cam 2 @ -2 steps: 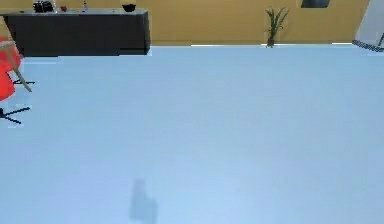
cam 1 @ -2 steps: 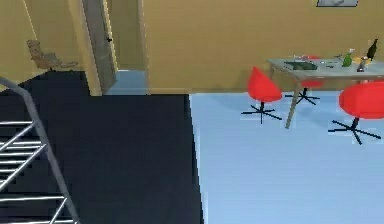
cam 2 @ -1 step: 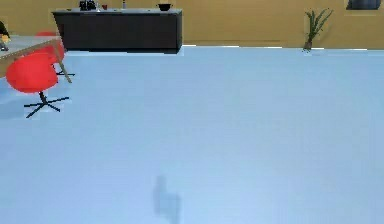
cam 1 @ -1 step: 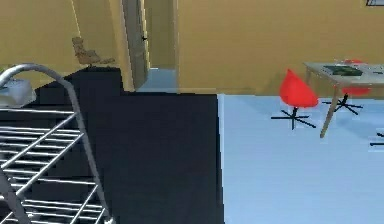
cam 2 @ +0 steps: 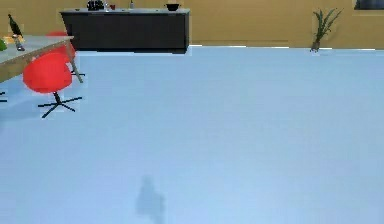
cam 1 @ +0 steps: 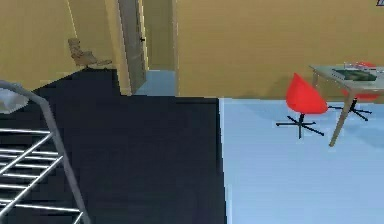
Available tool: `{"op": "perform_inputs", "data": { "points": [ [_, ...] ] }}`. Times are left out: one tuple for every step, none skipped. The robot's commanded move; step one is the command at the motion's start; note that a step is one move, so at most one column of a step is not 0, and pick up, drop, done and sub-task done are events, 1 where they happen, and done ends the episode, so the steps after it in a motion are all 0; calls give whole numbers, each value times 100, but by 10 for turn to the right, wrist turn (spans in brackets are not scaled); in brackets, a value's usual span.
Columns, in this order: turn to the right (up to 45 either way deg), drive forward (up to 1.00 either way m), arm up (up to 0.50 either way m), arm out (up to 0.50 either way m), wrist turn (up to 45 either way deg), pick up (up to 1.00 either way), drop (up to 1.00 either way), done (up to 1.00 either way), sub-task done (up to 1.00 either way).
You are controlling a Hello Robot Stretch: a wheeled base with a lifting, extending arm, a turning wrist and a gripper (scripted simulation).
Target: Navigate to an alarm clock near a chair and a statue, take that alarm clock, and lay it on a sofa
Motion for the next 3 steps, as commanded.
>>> {"op": "perform_inputs", "data": {
  "points": [
    [-60, 0, 0, 0, 0, 0, 0, 0, 0],
    [0, 10, 0, 0, 0, 0, 0, 0, 0],
    [-30, 0, 0, 0, 0, 0, 0, 0, 0]
  ]
}}
